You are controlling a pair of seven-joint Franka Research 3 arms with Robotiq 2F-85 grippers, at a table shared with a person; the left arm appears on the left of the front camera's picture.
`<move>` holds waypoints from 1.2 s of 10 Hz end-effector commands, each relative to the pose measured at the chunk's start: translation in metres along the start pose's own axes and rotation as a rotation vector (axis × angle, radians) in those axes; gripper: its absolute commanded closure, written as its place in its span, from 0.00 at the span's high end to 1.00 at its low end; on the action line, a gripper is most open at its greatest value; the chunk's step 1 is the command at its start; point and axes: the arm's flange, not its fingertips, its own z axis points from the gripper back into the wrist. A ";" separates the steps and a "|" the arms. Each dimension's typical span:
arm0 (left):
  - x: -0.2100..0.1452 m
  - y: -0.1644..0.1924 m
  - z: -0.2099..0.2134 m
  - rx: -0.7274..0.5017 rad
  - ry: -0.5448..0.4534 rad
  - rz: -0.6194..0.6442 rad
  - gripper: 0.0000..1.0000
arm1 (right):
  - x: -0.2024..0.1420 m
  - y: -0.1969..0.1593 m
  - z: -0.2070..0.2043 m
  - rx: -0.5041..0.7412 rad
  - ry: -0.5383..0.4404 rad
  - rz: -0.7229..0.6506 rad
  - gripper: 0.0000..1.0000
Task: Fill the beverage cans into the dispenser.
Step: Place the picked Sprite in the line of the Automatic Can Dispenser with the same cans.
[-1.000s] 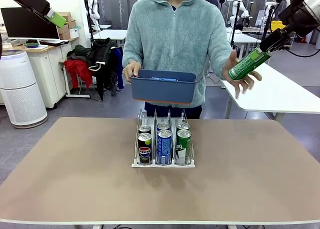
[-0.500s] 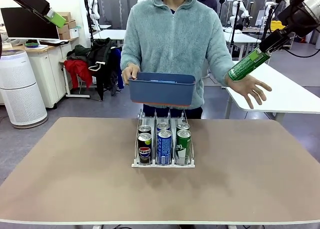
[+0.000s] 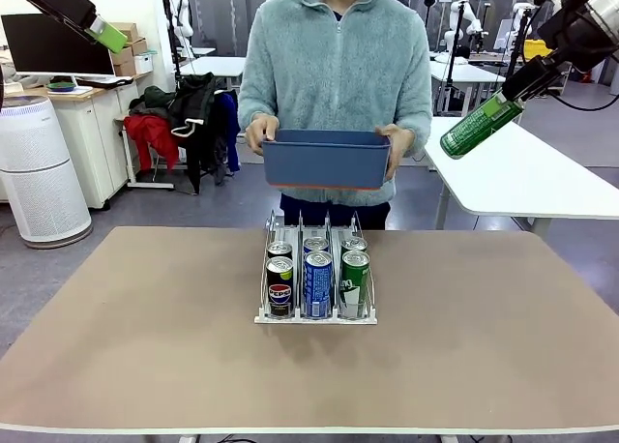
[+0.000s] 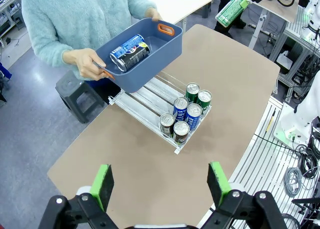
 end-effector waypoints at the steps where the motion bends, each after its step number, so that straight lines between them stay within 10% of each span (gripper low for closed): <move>1: 0.000 0.000 -0.001 -0.004 0.000 0.013 1.00 | 0.001 0.000 0.002 -0.001 -0.007 0.004 0.18; 2: 0.000 0.000 -0.001 -0.004 0.000 0.013 1.00 | 0.000 0.000 0.000 0.000 0.000 0.000 0.58; 7: 0.000 0.000 -0.001 -0.004 0.000 0.013 1.00 | -0.017 0.087 -0.032 -0.193 -0.068 -0.124 0.58; 12: 0.000 0.000 -0.001 -0.004 0.000 0.013 1.00 | -0.040 0.121 -0.093 -0.008 0.147 -0.028 0.58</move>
